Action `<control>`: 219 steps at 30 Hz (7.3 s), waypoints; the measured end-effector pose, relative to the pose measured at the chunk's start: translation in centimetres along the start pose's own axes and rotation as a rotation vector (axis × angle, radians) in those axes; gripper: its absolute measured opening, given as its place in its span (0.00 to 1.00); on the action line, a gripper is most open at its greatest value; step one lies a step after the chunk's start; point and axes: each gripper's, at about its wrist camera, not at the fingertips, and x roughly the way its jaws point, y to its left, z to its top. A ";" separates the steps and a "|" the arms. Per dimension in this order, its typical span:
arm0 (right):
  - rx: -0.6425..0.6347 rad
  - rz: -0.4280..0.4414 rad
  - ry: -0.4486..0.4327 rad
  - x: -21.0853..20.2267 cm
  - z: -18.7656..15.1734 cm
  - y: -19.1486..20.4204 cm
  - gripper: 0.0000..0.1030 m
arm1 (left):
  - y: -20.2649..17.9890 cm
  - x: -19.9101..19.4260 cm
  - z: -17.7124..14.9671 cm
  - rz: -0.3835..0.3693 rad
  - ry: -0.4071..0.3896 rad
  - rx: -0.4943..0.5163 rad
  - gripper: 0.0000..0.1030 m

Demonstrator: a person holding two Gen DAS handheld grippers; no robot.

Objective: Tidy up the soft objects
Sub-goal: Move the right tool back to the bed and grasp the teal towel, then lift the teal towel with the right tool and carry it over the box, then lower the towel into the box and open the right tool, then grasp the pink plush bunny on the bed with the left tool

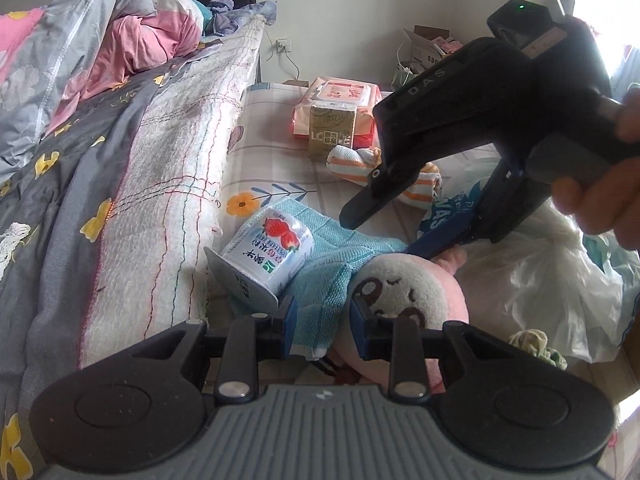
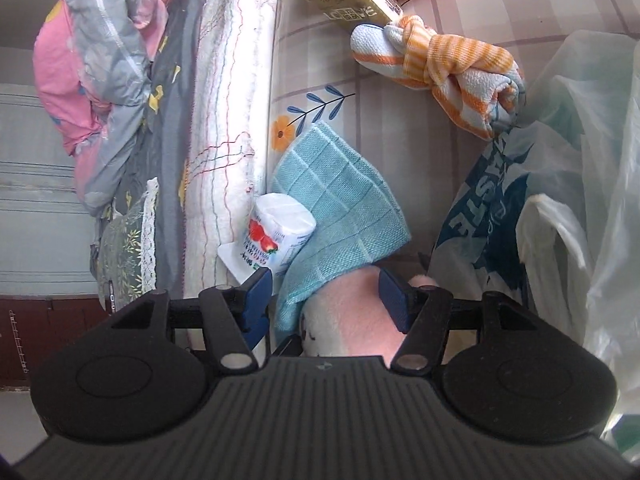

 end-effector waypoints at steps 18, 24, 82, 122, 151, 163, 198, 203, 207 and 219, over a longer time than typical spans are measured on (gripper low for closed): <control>-0.029 0.159 -0.196 -2.2 1.1 2.4 0.06 | 1.4 -6.6 3.0 -0.042 -0.176 -0.106 0.05; -0.099 0.266 -0.261 -7.6 -0.9 3.7 0.06 | -0.8 -11.5 3.7 -0.059 -0.286 -0.066 0.05; -0.036 0.140 -0.267 -5.8 -13.0 -6.1 0.32 | -9.8 -3.4 -7.6 -0.245 0.123 0.060 0.53; -0.345 0.248 -0.463 -14.8 -18.0 -1.1 0.13 | -11.3 -14.1 -4.2 -0.199 -0.097 0.159 0.12; 0.003 0.002 -0.447 -28.0 -3.0 -29.2 0.14 | -38.9 7.1 8.6 -0.431 0.243 0.347 0.12; -0.111 -0.296 -0.394 -23.7 -0.5 -30.8 0.15 | -40.2 8.6 8.1 -0.434 0.266 0.382 0.35; -0.075 0.039 -0.730 -33.6 -12.6 -25.3 0.55 | -29.6 -3.6 9.0 -0.413 -0.005 0.270 0.84; -0.114 0.139 -0.764 -32.5 -17.2 -21.5 0.66 | -23.7 -7.3 6.9 -0.353 -0.084 0.188 0.88; -0.130 0.183 -0.719 -29.7 -18.4 -18.2 0.67 | -18.5 -9.5 5.2 -0.251 -0.126 0.129 0.88; -0.226 0.233 -0.512 -18.1 -16.1 -6.7 0.67 | -6.7 -8.8 -1.4 -0.040 -0.079 0.053 0.90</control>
